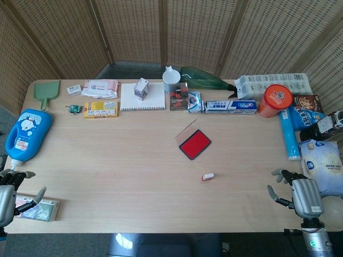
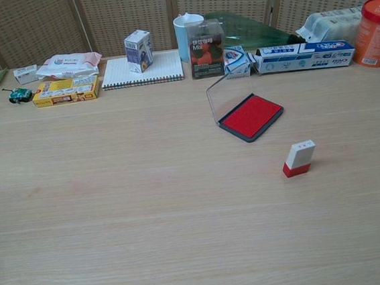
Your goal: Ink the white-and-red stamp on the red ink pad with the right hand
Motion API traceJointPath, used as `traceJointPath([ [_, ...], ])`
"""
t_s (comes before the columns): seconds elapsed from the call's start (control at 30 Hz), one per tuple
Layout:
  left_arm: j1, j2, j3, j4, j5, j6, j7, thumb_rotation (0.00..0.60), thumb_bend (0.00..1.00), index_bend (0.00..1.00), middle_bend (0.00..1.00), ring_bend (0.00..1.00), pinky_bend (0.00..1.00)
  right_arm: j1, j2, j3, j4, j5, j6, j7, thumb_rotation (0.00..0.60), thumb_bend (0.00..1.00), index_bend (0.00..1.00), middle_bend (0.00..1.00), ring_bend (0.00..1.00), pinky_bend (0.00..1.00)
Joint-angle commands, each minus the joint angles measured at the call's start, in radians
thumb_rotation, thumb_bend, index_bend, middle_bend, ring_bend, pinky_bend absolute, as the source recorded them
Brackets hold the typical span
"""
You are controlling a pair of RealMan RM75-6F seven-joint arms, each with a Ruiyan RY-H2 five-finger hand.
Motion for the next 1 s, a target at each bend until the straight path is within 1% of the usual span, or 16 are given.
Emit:
traceJointPath([
  [0.03, -0.002, -0.001, -0.001, 0.000, -0.003, -0.003, 0.003, 0.121, 0.21, 0.33, 0.38, 0.27, 0.16, 0.003, -0.002, 0.001, 0.002, 0.002, -0.006, -0.001, 0.409, 0.39, 0.39, 0.53, 0.55, 0.58],
  [0.13, -0.003, -0.004, -0.001, 0.001, -0.008, -0.007, 0.005, 0.123, 0.21, 0.33, 0.38, 0.27, 0.16, 0.006, -0.005, 0.002, 0.003, 0.005, -0.011, 0.000, 0.412, 0.39, 0.39, 0.53, 0.57, 0.60],
  [0.43, 0.003, 0.001, 0.004, -0.003, 0.001, 0.004, 0.004, 0.126, 0.22, 0.33, 0.38, 0.27, 0.16, 0.009, 0.002, 0.004, 0.000, 0.002, -0.013, 0.032, 0.413, 0.39, 0.39, 0.53, 0.58, 0.60],
  [0.5, 0.003, 0.004, 0.003, -0.005, 0.002, 0.006, 0.003, 0.126, 0.22, 0.33, 0.38, 0.27, 0.16, 0.018, 0.011, 0.012, -0.009, -0.002, -0.015, 0.051, 0.414, 0.39, 0.39, 0.53, 0.59, 0.60],
  [0.53, 0.002, 0.008, -0.001, -0.008, 0.005, 0.011, 0.003, 0.125, 0.22, 0.33, 0.38, 0.27, 0.16, 0.041, 0.024, 0.035, -0.026, -0.004, -0.026, 0.091, 0.414, 0.39, 0.39, 0.54, 0.60, 0.61],
  [0.6, -0.001, 0.014, -0.002, -0.014, 0.008, 0.010, 0.006, 0.126, 0.22, 0.33, 0.38, 0.27, 0.16, 0.070, 0.052, 0.054, -0.044, 0.006, -0.061, 0.146, 0.415, 0.38, 0.39, 0.55, 0.64, 0.64],
  [0.67, -0.003, 0.018, -0.003, -0.020, 0.011, 0.009, 0.011, 0.126, 0.22, 0.33, 0.38, 0.27, 0.16, 0.095, 0.074, 0.069, -0.060, 0.010, -0.088, 0.188, 0.414, 0.38, 0.39, 0.59, 0.69, 0.71],
  [0.73, -0.005, 0.023, -0.005, -0.025, 0.011, 0.008, 0.016, 0.124, 0.21, 0.33, 0.38, 0.27, 0.16, 0.123, 0.097, 0.083, -0.076, 0.011, -0.122, 0.225, 0.415, 0.38, 0.39, 0.65, 0.78, 0.83],
  [0.77, -0.007, 0.026, -0.007, -0.028, 0.011, 0.008, 0.020, 0.124, 0.21, 0.33, 0.38, 0.27, 0.16, 0.150, 0.114, 0.092, -0.091, 0.009, -0.155, 0.258, 0.415, 0.38, 0.39, 0.68, 0.82, 0.87],
  [0.83, -0.010, 0.029, -0.011, -0.031, 0.008, 0.006, 0.024, 0.128, 0.22, 0.33, 0.38, 0.27, 0.16, 0.183, 0.148, 0.095, -0.113, 0.014, -0.214, 0.303, 0.414, 0.38, 0.39, 0.79, 0.94, 0.96],
  [0.9, -0.014, 0.031, -0.013, -0.032, 0.007, 0.002, 0.028, 0.129, 0.22, 0.33, 0.38, 0.27, 0.16, 0.211, 0.178, 0.092, -0.139, 0.017, -0.273, 0.345, 0.412, 0.38, 0.39, 0.87, 1.00, 1.00],
  [0.93, -0.018, 0.033, -0.015, -0.032, 0.006, -0.002, 0.032, 0.126, 0.22, 0.33, 0.38, 0.27, 0.16, 0.235, 0.200, 0.090, -0.156, 0.016, -0.316, 0.374, 0.411, 0.38, 0.39, 0.90, 1.00, 1.00],
  [0.97, -0.022, 0.035, -0.017, -0.032, 0.005, -0.007, 0.035, 0.125, 0.22, 0.33, 0.38, 0.27, 0.16, 0.263, 0.216, 0.088, -0.164, 0.010, -0.362, 0.377, 0.412, 0.38, 0.40, 0.92, 1.00, 1.00],
  [1.0, -0.026, 0.037, -0.019, -0.032, 0.003, -0.011, 0.037, 0.123, 0.22, 0.33, 0.38, 0.27, 0.16, 0.277, 0.223, 0.088, -0.167, 0.009, -0.383, 0.367, 0.412, 0.38, 0.42, 0.95, 1.00, 1.00],
])
